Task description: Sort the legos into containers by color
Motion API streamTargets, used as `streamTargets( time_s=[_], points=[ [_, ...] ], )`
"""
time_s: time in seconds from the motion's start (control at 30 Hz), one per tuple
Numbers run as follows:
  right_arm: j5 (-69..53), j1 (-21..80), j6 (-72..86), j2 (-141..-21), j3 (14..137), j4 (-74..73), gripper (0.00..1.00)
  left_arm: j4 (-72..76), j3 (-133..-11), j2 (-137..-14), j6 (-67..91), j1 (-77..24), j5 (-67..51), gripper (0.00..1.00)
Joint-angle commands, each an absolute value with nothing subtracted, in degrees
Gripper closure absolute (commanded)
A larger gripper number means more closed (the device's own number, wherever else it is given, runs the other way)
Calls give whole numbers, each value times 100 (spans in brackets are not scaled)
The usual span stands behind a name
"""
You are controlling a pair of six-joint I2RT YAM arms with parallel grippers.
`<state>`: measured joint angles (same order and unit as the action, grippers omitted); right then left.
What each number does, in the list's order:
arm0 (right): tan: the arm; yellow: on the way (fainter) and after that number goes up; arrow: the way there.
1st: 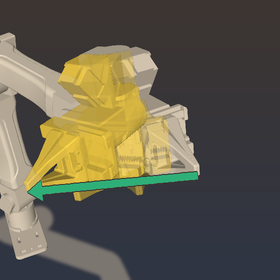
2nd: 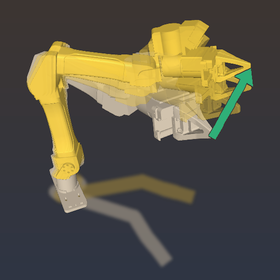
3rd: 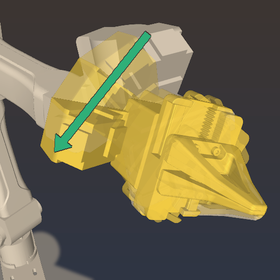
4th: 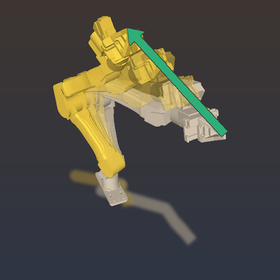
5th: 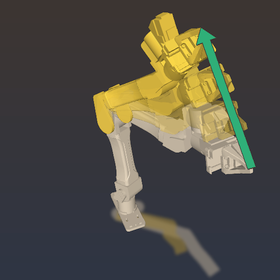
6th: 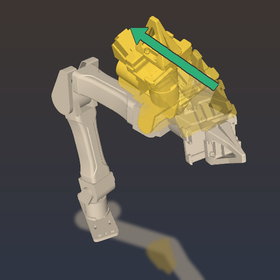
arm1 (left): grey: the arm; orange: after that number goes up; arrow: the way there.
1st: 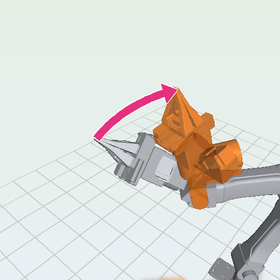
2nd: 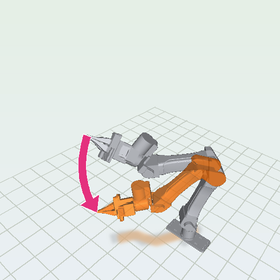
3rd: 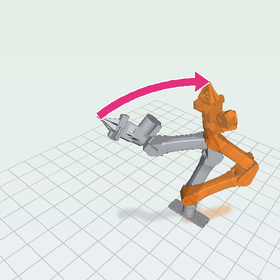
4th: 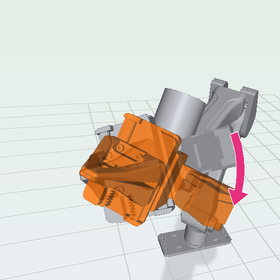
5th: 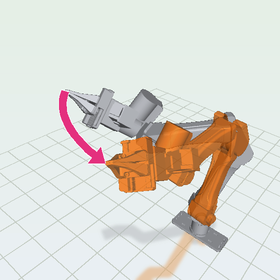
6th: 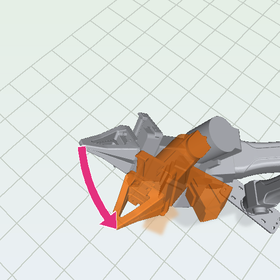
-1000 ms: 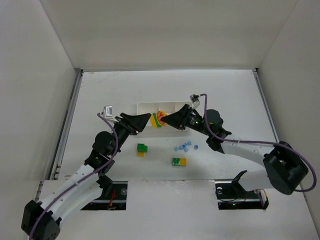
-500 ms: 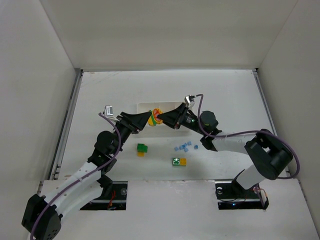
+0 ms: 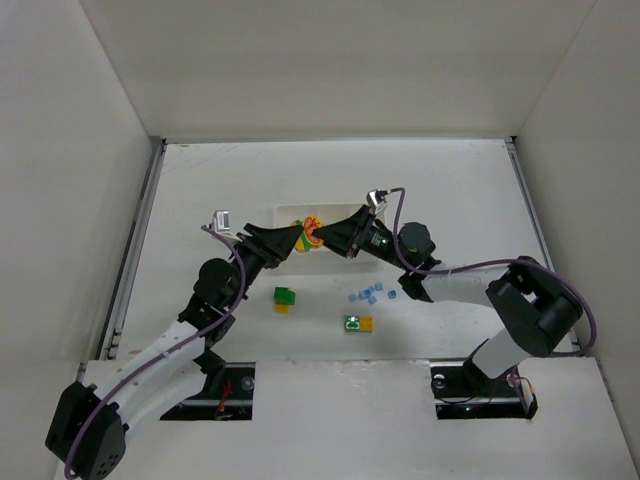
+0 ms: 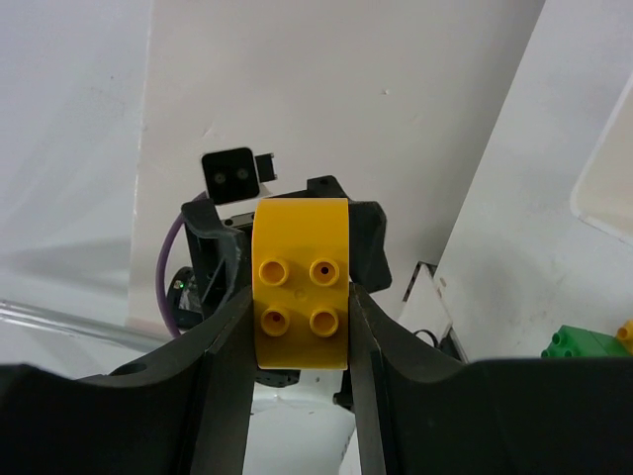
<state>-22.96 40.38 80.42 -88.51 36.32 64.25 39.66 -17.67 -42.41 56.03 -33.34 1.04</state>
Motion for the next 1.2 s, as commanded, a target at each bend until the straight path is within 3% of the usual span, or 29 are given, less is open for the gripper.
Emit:
streamTargets(
  time_s=[0.0,0.17,0.3,0.9,1.17],
  points=[
    [-2320,4152,8033,-9000,3920,7005,79,4385,-1898,-4359,5625,-3414,9,40],
    [-2276,4179,8095,-9114,3876,7207,79,4421,-1881,-4342,5625,-3423,53,50],
    [-2276,4170,8139,-9176,3858,7233,79,4421,-1846,-4280,5625,-3406,88,64],
    [-2312,3485,8517,-9019,3296,7981,81,4360,-1749,-3894,5528,-3397,237,84],
    [-2356,3143,8087,-8658,3217,7385,81,4359,-1714,-4008,5528,-3362,141,85]
  ],
)
